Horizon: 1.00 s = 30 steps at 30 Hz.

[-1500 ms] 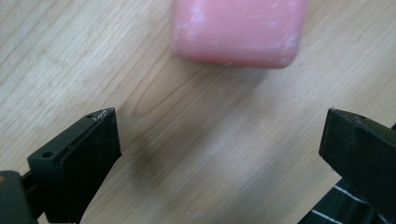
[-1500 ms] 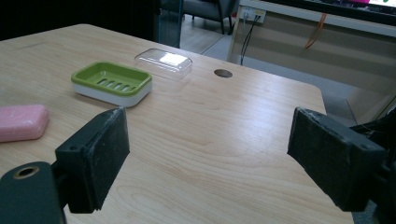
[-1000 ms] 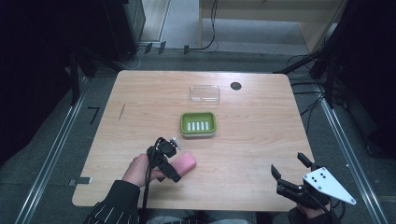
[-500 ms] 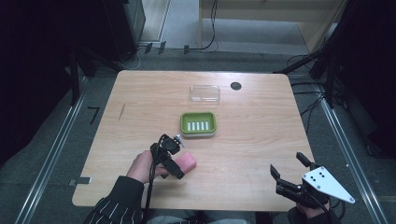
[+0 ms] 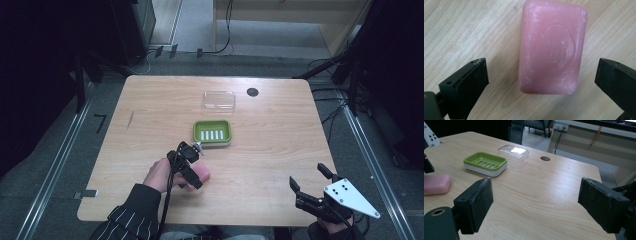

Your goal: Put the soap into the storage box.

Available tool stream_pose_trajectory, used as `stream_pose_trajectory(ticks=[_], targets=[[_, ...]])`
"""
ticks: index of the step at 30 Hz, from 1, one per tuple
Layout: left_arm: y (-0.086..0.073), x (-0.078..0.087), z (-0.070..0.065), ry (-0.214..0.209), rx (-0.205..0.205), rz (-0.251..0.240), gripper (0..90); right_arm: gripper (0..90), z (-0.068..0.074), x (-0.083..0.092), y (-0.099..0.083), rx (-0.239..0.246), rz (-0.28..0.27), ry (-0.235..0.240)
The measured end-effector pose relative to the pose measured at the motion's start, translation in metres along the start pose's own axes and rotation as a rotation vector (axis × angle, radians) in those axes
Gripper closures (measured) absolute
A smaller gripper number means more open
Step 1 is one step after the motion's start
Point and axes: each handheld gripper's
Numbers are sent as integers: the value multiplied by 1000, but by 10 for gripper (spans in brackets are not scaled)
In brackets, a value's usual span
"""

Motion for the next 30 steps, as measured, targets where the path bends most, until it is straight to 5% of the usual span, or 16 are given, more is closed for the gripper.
stream_pose_trajectory(ticks=[30], targets=[[16,-18,-5,42,-46,48,0,129,0,0,0,0,-2,1]])
Point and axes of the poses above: each handheld gripper's, and its own axes: x roughly backward along the jaws, y roughly out of its top, z roughly to its left, and after that the axes turned 8 degrees about -z, right-handed
